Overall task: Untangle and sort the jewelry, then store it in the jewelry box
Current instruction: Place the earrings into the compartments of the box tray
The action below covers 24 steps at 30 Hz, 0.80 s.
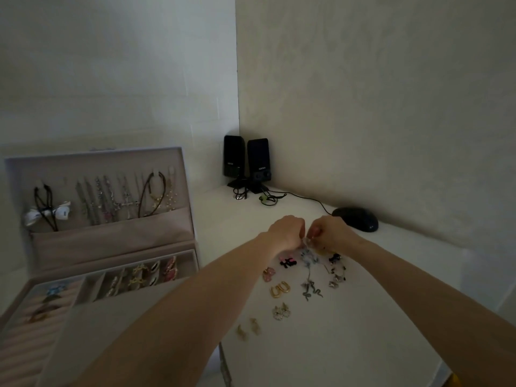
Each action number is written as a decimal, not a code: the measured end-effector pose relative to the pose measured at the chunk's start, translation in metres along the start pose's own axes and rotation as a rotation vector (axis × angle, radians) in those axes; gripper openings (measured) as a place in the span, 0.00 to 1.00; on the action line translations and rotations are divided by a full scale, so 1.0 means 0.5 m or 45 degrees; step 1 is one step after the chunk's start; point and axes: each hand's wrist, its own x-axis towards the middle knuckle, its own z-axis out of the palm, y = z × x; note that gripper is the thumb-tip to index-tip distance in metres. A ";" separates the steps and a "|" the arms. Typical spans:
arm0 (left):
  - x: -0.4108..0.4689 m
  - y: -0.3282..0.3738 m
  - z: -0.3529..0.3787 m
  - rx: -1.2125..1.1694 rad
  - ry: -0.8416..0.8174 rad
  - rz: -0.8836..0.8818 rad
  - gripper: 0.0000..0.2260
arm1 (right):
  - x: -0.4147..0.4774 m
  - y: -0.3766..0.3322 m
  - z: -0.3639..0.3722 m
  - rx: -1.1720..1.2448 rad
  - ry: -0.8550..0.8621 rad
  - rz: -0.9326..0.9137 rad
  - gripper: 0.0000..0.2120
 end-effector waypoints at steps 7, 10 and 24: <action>-0.031 -0.021 -0.019 -0.069 -0.004 0.011 0.09 | -0.004 -0.038 -0.001 -0.088 -0.004 -0.041 0.13; -0.061 -0.040 -0.047 -0.196 0.021 0.028 0.11 | -0.016 -0.052 -0.015 -0.083 -0.008 -0.057 0.12; -0.402 -0.220 -0.259 -0.228 0.238 0.033 0.10 | -0.134 -0.336 -0.005 0.754 -0.078 -0.362 0.05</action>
